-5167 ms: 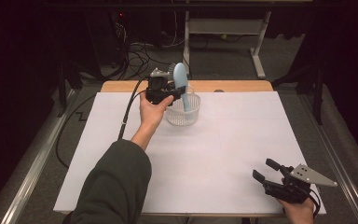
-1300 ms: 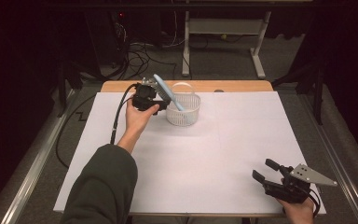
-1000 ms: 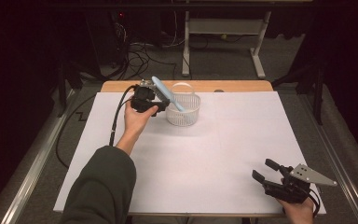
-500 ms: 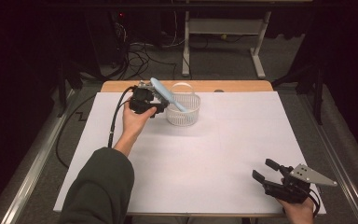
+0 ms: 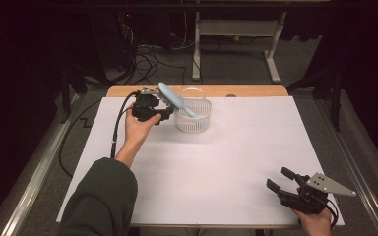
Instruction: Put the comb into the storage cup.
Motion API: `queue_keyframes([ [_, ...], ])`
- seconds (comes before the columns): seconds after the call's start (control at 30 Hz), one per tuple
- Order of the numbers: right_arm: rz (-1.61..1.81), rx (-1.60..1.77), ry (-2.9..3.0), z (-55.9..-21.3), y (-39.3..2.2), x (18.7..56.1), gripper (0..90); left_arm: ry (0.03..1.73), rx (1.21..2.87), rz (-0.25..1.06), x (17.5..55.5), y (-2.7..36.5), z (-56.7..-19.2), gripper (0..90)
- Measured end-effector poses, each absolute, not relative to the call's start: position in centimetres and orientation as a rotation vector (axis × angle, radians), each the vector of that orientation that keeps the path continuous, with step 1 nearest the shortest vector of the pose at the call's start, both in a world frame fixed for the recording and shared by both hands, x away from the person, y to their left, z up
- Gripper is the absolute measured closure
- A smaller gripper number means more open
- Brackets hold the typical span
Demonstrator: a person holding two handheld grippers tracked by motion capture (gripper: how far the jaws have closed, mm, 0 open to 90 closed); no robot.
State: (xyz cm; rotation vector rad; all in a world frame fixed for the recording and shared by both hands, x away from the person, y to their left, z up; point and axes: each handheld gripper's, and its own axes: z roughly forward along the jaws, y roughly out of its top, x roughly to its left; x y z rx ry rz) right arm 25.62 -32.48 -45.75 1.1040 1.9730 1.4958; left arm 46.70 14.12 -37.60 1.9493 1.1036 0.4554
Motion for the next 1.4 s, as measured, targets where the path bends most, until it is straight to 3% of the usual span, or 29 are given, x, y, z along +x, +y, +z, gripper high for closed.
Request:
queue_keyframes([
  [1.4, 1.471, 1.099, 1.956, -45.7, -32.6, 25.7, 28.4, 1.051, 1.918, 0.512, 43.7, 16.5, -36.5, 34.3],
])
